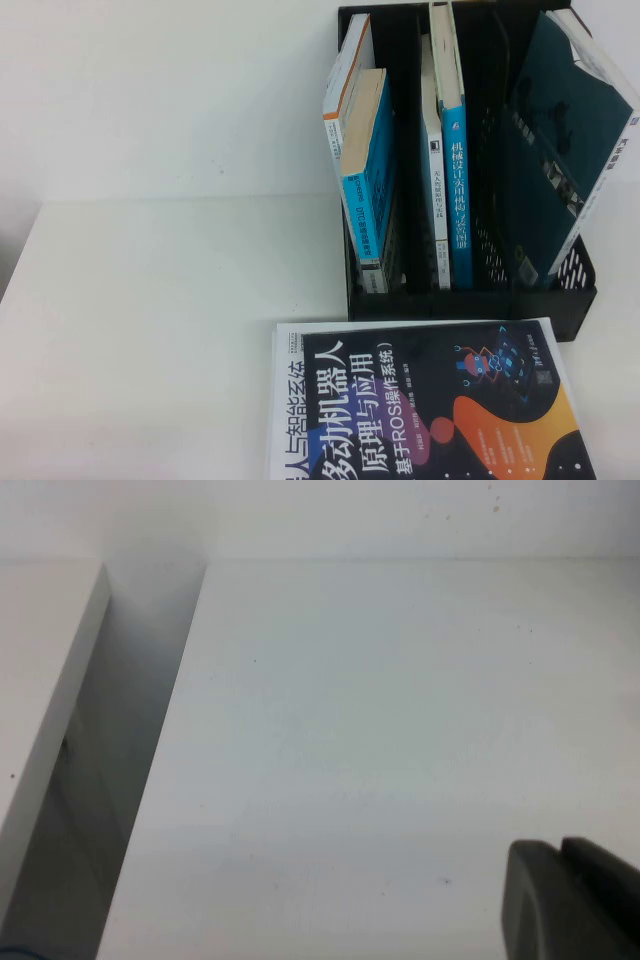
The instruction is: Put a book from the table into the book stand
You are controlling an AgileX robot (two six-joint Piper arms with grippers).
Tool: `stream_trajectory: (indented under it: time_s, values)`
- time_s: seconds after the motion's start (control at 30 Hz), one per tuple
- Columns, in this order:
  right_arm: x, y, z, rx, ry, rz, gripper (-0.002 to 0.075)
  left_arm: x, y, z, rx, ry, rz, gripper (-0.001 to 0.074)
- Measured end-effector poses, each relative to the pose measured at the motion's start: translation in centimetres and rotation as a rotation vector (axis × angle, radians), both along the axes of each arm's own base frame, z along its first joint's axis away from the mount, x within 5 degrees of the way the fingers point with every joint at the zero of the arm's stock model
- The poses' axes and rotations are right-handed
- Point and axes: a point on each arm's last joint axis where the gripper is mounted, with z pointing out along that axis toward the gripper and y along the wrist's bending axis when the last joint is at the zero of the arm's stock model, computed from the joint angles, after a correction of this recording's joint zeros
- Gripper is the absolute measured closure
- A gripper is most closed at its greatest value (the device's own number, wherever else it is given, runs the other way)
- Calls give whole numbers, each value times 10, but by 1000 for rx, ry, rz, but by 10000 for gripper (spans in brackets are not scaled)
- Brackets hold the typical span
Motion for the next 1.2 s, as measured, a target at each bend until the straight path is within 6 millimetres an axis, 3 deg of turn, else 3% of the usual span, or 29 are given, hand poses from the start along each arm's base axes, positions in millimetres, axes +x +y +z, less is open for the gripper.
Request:
stream_trajectory:
  time_s: [1.2]
  values:
    - [0, 0, 0, -21, -1, 7, 718, 0, 0, 0, 0, 0, 0, 737]
